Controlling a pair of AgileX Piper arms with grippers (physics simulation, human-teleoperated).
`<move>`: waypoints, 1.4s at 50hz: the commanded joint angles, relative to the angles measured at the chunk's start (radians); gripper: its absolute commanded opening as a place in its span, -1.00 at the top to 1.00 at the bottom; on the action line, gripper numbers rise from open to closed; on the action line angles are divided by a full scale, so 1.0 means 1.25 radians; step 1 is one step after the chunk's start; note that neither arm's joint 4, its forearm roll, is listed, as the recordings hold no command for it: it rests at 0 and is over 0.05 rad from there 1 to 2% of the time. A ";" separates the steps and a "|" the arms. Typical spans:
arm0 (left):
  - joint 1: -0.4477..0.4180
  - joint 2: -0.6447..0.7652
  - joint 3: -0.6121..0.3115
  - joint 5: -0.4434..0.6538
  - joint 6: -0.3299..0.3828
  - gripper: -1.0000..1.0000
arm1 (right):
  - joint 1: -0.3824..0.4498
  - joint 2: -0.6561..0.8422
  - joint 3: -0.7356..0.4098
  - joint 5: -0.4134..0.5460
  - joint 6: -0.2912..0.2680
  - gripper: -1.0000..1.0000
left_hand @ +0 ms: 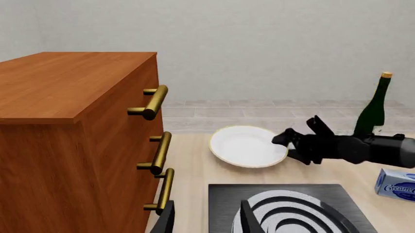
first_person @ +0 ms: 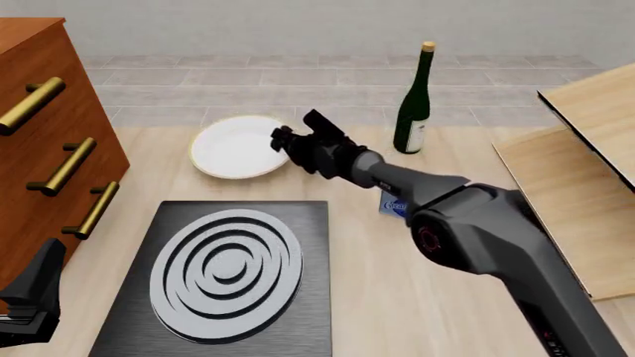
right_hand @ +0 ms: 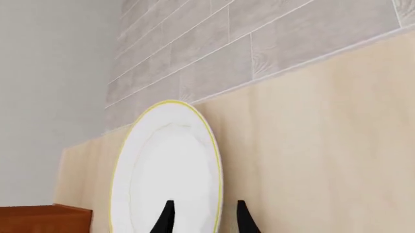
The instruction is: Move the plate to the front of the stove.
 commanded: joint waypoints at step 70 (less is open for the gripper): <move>0.000 0.000 0.000 0.000 0.000 -1.00 | -0.023 -0.473 0.775 -0.364 -0.093 -1.00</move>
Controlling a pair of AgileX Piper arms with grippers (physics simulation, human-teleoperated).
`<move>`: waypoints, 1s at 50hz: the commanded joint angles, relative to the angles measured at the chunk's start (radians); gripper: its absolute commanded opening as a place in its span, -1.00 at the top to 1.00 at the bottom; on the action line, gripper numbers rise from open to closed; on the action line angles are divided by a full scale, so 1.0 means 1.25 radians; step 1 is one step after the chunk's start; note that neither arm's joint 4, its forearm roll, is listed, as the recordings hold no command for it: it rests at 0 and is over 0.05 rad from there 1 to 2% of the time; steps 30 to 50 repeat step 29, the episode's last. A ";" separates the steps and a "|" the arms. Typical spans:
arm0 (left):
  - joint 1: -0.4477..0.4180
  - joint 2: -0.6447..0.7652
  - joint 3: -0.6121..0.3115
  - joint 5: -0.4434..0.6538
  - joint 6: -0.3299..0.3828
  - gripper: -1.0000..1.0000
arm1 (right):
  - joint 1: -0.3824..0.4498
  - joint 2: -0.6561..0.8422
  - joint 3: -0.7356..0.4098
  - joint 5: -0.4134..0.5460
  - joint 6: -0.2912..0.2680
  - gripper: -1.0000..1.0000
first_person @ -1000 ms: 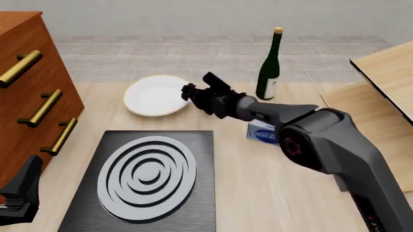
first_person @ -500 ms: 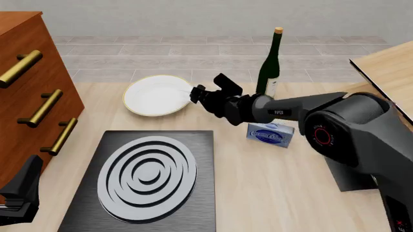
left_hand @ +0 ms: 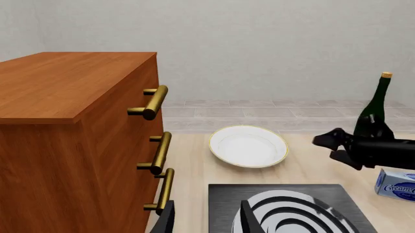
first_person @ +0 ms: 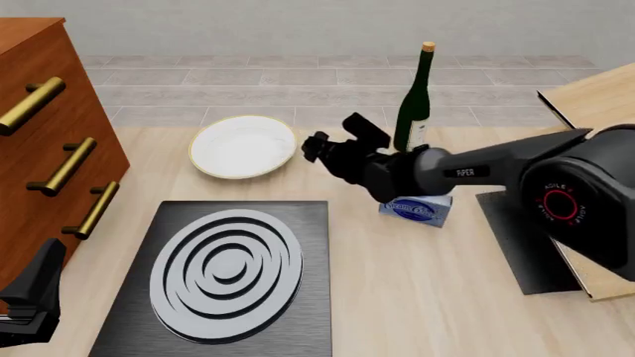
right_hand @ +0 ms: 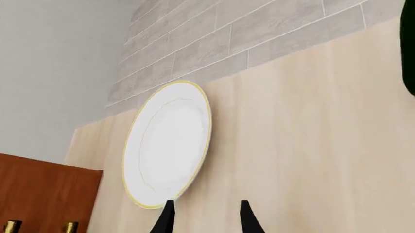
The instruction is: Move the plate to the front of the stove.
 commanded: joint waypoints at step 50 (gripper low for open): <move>0.000 0.000 0.000 0.000 0.000 -1.00 | 0.003 -0.209 0.260 -0.094 -0.167 -1.00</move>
